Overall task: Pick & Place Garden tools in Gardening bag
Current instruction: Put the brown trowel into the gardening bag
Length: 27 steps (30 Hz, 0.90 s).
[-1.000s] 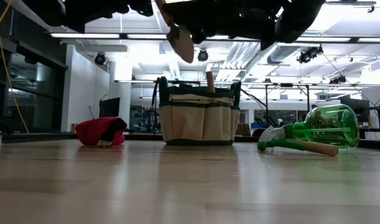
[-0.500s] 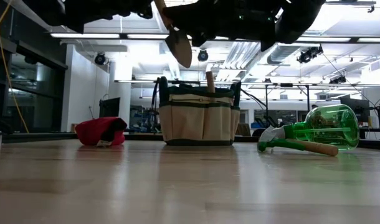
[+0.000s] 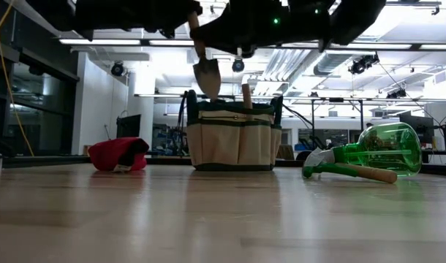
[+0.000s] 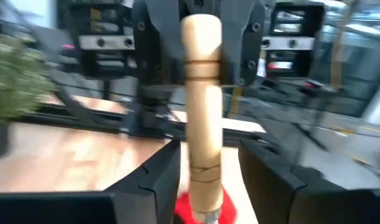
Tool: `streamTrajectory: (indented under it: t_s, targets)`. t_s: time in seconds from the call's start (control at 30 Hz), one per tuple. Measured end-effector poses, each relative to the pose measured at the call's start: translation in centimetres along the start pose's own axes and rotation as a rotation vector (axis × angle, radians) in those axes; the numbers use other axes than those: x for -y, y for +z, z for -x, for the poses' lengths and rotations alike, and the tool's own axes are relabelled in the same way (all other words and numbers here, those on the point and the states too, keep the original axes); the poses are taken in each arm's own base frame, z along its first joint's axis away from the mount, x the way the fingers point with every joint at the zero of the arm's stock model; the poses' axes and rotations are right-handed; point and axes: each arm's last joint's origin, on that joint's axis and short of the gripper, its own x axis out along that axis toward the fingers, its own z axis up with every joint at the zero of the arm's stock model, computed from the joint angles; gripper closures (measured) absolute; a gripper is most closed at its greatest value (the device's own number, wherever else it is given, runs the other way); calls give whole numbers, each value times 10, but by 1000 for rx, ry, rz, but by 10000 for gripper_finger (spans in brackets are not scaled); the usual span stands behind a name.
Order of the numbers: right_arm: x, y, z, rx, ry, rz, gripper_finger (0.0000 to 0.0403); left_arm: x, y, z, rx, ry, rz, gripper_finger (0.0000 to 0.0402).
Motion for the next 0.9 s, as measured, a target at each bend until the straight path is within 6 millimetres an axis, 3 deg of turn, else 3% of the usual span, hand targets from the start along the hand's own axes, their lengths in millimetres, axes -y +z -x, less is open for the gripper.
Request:
streamTrajectory:
  t_s: [0.17,0.33,0.57,0.9]
  targets:
    - [-18,4,6,-37,-174,9,233,-3,0,0,-17,117,56,336]
    - [-32,10,10,-16,-234,-6,232,-6,0,0,-24,197,98,336]
    - [-34,9,13,-36,-393,-28,236,-7,1,0,-3,231,156,336]
    - [-37,13,14,-17,-424,-45,236,-8,0,0,-3,274,199,336]
